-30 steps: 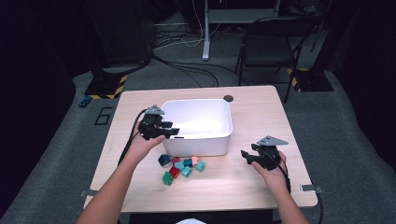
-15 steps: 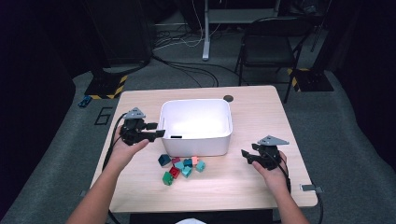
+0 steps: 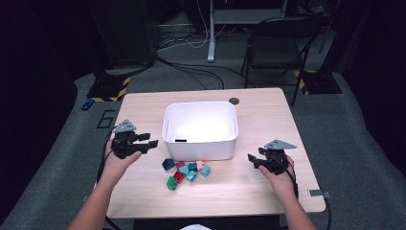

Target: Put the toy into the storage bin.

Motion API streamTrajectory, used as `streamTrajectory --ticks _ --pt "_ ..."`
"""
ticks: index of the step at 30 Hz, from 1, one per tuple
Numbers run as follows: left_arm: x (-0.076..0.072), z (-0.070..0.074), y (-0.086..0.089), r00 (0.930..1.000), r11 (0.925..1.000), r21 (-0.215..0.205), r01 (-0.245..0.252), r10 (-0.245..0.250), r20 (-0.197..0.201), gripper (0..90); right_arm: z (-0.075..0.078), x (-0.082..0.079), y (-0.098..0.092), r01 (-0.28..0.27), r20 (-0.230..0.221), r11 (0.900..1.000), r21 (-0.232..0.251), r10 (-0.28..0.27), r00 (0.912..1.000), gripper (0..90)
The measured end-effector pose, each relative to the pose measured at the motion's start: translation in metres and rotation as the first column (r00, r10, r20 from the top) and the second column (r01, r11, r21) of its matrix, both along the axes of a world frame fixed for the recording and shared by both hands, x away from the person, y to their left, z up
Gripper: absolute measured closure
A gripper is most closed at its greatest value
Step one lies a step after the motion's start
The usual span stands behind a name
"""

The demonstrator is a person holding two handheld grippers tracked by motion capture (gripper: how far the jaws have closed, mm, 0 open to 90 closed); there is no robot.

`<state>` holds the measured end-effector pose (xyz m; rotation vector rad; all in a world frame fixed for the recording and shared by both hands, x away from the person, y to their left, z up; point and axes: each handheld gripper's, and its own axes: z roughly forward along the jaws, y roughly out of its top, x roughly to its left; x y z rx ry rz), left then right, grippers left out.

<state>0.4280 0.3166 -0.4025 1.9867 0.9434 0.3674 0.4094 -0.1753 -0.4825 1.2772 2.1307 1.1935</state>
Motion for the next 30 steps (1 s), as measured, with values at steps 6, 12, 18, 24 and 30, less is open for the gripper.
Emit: streamTrajectory --ticks 6,12,18,24,30 --pt "-0.005 -0.016 0.003 1.0000 1.0000 0.003 0.004 -0.004 -0.004 47.6 0.000 0.000 0.000 0.004 0.003 1.000 0.003 -0.004 1.0000 42.6" --pt "-0.010 -0.041 0.000 0.9995 0.9992 0.025 0.032 -0.032 -0.005 46.1 0.000 0.000 -0.001 0.003 0.004 1.000 0.001 -0.003 1.0000 42.6" --pt "-0.009 -0.062 -0.006 0.9982 0.9973 0.051 0.053 -0.051 -0.030 45.8 0.000 0.000 -0.001 0.002 0.004 1.000 0.000 -0.002 1.0000 42.6" --pt "-0.008 -0.072 -0.010 0.9971 0.9955 0.067 0.067 -0.064 -0.041 45.6 0.000 0.000 -0.001 0.005 0.005 1.000 0.001 -0.005 1.0000 42.7" --pt "-0.005 -0.082 -0.014 0.9961 0.9929 0.089 0.079 -0.075 -0.046 45.5 0.000 0.000 0.000 0.002 0.001 1.000 -0.003 -0.002 1.0000 42.6"
